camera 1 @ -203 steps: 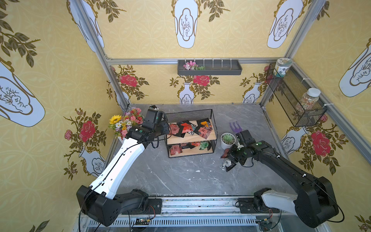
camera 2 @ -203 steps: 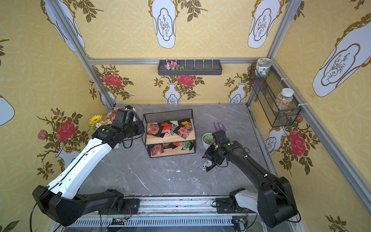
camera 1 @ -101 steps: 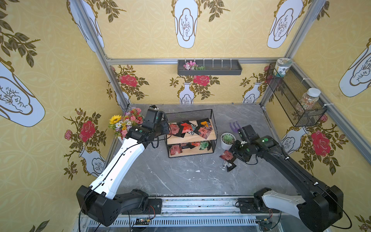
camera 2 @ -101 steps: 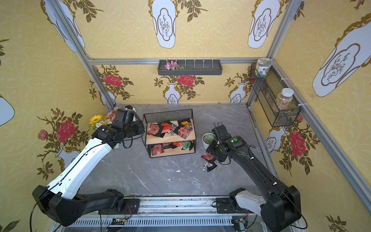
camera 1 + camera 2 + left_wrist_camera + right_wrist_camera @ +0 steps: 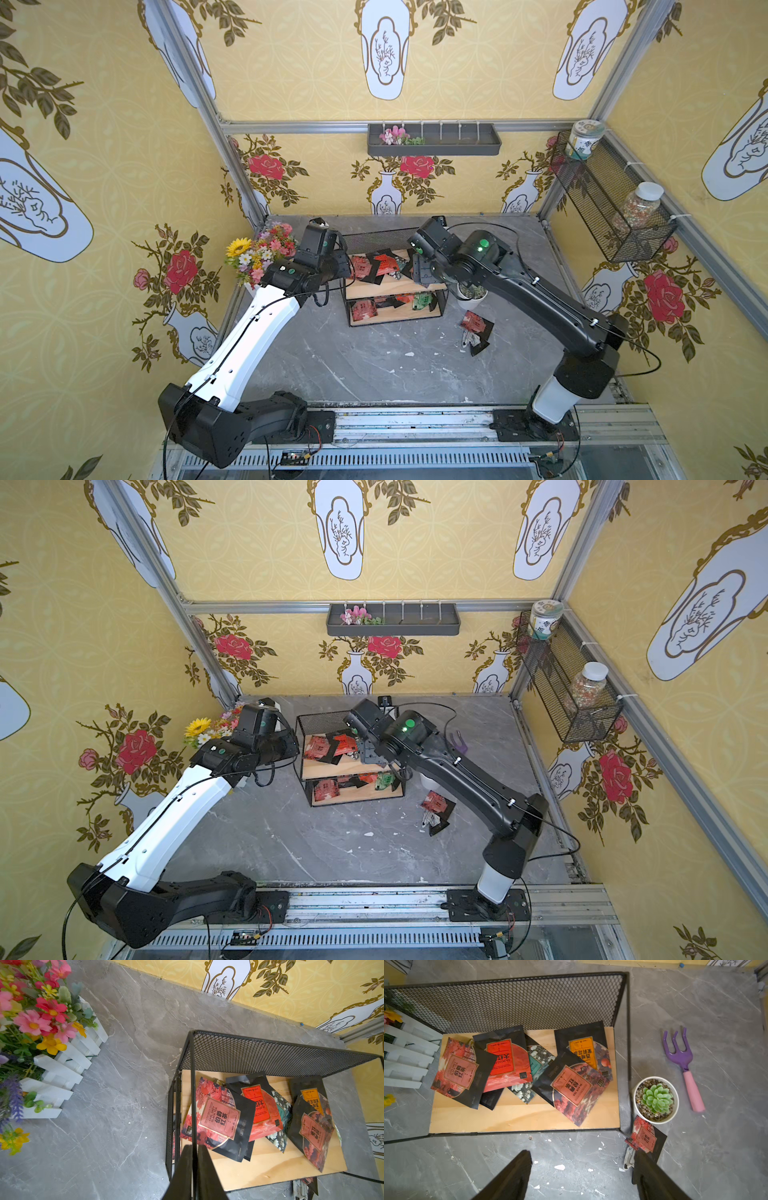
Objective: Remove the tea bags from the shelf
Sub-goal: Place the tea bag at the center of the board, then pick up the tea bag from the shelf.
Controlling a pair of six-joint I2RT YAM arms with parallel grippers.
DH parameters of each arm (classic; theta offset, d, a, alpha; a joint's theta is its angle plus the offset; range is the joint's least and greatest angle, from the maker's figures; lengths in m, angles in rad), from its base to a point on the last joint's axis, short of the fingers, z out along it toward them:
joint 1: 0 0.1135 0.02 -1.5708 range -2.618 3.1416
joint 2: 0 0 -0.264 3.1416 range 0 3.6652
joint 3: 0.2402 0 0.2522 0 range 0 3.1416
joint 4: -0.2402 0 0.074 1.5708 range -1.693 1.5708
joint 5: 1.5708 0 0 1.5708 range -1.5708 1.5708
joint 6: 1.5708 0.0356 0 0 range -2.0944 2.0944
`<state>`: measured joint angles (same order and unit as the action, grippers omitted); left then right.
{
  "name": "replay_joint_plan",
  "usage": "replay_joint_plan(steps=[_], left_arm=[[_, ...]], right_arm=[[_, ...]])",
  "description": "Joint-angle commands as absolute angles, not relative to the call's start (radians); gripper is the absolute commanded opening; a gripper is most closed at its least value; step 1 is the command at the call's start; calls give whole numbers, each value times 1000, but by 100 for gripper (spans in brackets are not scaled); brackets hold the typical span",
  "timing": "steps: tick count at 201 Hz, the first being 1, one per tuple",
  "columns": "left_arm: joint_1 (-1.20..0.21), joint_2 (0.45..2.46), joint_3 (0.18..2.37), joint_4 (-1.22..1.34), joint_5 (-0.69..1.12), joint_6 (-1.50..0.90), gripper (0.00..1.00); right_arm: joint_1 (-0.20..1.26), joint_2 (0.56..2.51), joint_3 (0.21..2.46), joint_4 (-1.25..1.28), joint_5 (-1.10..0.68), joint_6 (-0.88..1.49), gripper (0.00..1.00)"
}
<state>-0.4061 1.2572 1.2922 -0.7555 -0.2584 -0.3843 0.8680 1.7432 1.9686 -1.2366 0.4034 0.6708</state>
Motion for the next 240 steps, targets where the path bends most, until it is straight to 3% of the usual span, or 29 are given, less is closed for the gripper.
replay_joint_plan(steps=[1,53,110,240], left_arm=[[-407,1261,1292,-747,-257,-377,13],[-406,1259,1294,-750,-260,-374,13],[-407,1258,1292,-752,-260,-375,13],[-407,1266,1301,-755,-256,-372,13]], right_arm=[[866,1818,2050,-1297,375,606,87],[835,1972,2187,-1319,286,524,86],[772,1991,2181,-1294,170,385,84],[742,2066,2112,-1273,160,317,82]])
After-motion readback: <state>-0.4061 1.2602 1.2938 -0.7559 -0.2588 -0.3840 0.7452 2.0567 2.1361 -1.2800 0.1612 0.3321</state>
